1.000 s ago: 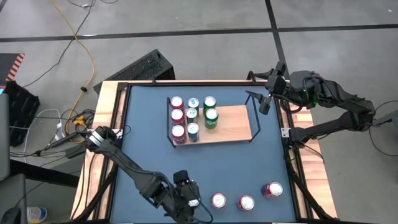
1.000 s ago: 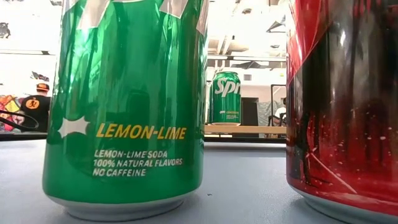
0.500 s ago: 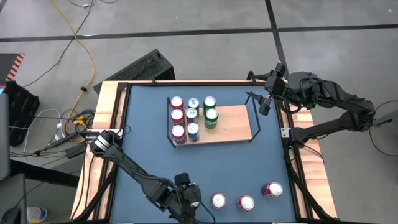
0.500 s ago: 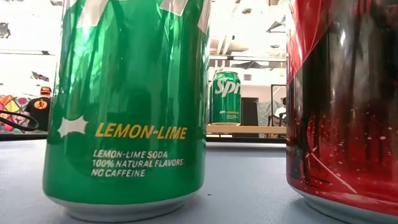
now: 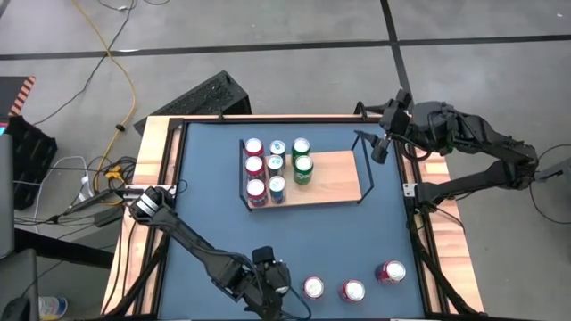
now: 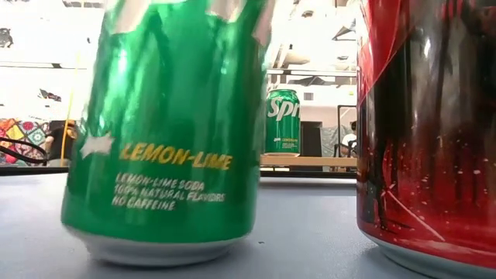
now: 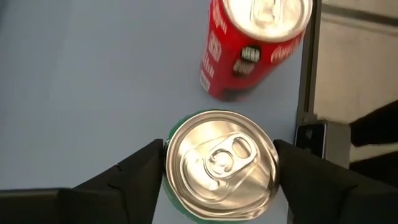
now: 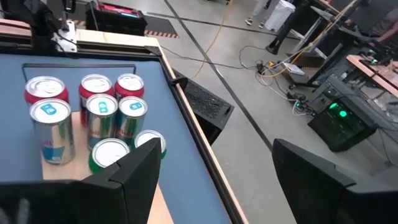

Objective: Place canned beverage on shelf
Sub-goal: Put the green soda can on the shelf aligned with other green soda cans

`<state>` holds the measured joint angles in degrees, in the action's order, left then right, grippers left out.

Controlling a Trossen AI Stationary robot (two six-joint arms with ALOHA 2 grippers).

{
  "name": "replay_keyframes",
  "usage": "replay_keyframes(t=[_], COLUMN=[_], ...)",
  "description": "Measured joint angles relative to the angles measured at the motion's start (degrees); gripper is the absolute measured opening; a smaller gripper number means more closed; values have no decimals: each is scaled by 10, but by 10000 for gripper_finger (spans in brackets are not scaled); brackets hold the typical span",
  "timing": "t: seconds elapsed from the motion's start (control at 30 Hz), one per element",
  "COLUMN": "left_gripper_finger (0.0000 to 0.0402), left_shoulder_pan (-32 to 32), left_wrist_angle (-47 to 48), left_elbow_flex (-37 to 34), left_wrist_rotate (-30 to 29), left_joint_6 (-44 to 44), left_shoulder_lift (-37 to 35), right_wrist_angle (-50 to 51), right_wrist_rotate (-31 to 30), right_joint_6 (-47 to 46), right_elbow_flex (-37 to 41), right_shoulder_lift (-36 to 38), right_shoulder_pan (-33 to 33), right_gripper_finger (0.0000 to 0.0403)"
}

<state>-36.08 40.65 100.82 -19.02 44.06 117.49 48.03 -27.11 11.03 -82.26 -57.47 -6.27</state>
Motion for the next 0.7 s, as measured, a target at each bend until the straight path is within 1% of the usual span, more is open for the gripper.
replay_keyframes(t=[0.07, 0.13, 0.27, 0.5, 0.7], left_gripper_finger=[246, 238, 238, 238, 238], left_shoulder_pan=[3, 7, 13, 30, 56], left_wrist_angle=[-8, -7, 7, 49, 51], left_elbow_flex=[0, 0, 0, -2, -2], left_wrist_rotate=[3, 10, 23, 41, 40], left_joint_6=[-3, -4, -5, -40, -105], left_shoulder_lift=[1, 1, -7, -36, -62], right_wrist_angle=[0, 0, 0, 0, 0], right_wrist_rotate=[0, 0, 0, 0, 0], right_joint_6=[1, 1, 2, 9, 10], right_elbow_flex=[0, 0, 0, 0, 0], right_shoulder_lift=[0, 0, 0, 2, 2], right_shoulder_pan=[-5, -10, -17, -21, -21], right_gripper_finger=[303, 303, 303, 303, 303])
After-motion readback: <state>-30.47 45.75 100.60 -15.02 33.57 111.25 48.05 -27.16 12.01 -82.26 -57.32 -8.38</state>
